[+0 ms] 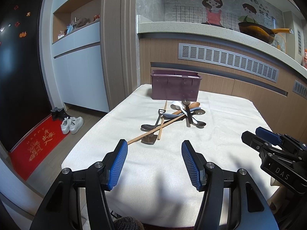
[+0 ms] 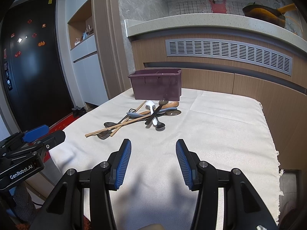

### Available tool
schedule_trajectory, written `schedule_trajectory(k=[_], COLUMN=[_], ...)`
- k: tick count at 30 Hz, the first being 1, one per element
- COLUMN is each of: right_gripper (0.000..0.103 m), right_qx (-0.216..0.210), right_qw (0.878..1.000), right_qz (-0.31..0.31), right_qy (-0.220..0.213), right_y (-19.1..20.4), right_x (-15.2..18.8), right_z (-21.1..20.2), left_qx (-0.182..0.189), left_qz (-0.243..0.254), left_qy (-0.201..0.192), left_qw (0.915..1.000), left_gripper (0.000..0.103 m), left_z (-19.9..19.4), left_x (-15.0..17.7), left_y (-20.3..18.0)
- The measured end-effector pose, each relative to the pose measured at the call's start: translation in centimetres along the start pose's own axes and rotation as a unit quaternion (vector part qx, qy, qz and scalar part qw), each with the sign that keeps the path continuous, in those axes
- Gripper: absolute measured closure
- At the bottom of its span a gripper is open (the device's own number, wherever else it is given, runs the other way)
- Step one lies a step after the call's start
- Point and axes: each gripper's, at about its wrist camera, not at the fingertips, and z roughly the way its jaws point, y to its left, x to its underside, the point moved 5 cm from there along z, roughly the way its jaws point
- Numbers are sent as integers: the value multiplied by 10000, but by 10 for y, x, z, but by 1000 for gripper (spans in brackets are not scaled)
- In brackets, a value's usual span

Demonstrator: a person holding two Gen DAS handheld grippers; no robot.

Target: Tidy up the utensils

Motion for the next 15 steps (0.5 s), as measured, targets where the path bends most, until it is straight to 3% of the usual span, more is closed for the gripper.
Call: schedule_trajectory(k=[15], right_gripper=[56], right_qx=[12], right_qw=[10000], right_qz=[-7], right_qy=[2], right_y=[0], right_x=[-1], right_z=[1], left_qx=[28], left_qz=[-67], left_qy=[10], left_qw=[10000], left_gripper=[44], left_z=[5], left_x=[-2], left_y=[2])
